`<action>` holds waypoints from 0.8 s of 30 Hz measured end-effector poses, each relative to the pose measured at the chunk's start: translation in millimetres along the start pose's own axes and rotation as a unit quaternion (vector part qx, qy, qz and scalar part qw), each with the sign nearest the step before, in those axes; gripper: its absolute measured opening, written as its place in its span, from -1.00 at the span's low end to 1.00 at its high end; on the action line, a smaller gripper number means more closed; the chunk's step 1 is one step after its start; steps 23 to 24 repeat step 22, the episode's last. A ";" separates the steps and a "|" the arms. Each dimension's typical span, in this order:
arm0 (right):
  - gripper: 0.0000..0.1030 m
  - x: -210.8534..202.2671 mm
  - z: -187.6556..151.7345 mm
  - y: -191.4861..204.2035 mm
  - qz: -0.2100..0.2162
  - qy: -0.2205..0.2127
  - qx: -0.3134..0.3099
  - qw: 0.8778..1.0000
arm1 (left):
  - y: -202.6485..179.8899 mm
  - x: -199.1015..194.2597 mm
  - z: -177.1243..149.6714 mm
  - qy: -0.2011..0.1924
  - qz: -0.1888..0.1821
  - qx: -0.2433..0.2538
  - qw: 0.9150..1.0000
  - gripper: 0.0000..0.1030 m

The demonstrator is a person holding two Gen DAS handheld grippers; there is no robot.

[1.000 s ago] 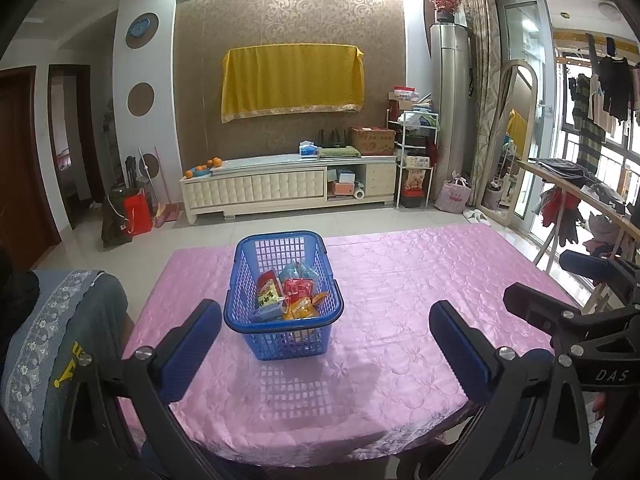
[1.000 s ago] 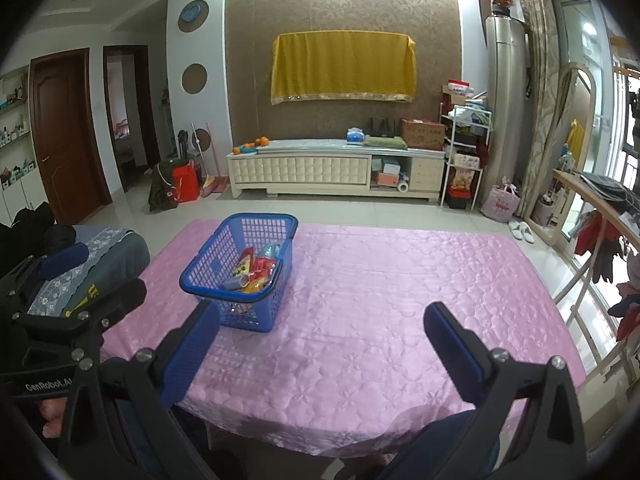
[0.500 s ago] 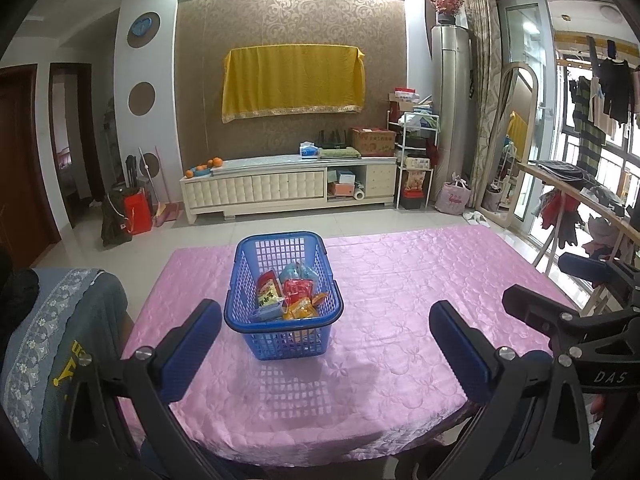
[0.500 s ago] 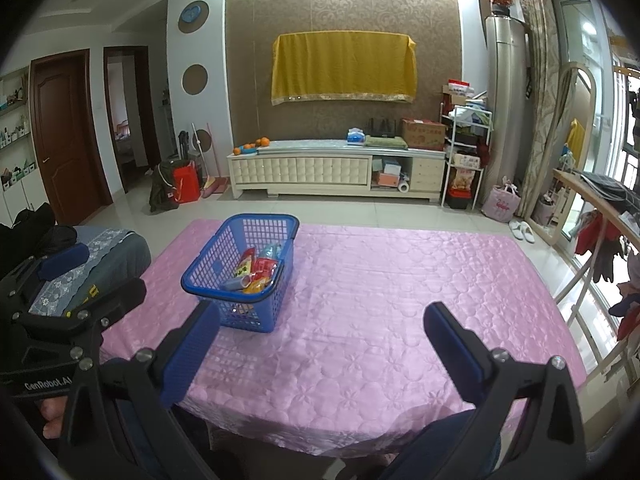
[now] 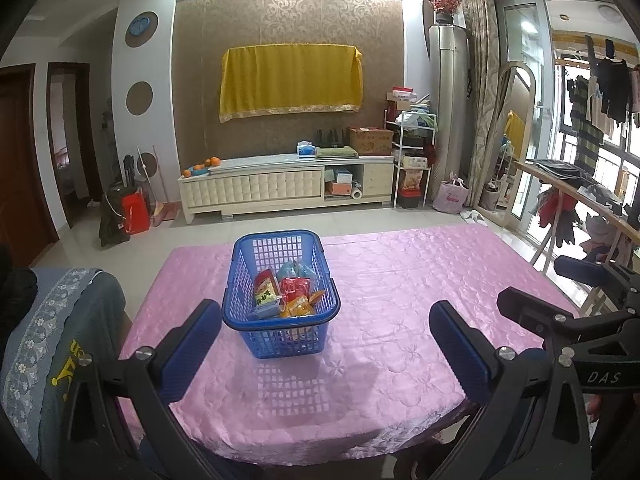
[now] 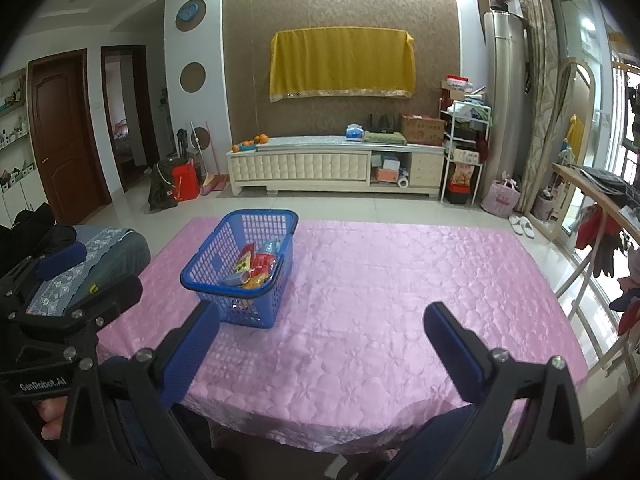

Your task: Organize snacks

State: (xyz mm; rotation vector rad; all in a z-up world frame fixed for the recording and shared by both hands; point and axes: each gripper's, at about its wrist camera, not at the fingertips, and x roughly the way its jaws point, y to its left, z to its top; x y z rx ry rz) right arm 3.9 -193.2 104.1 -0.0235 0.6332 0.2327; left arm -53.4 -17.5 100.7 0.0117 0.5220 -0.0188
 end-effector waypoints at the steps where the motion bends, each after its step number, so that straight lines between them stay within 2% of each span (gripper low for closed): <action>1: 1.00 -0.1 0.0 -0.2 0.000 0.000 0.000 1.000 | -0.1 0.0 -0.2 0.000 0.000 -0.001 1.000 1.00; 24: 1.00 1.0 -4.4 -1.7 0.003 0.004 0.002 1.000 | -1.1 -1.2 -1.1 0.005 -0.002 -0.002 1.000 1.00</action>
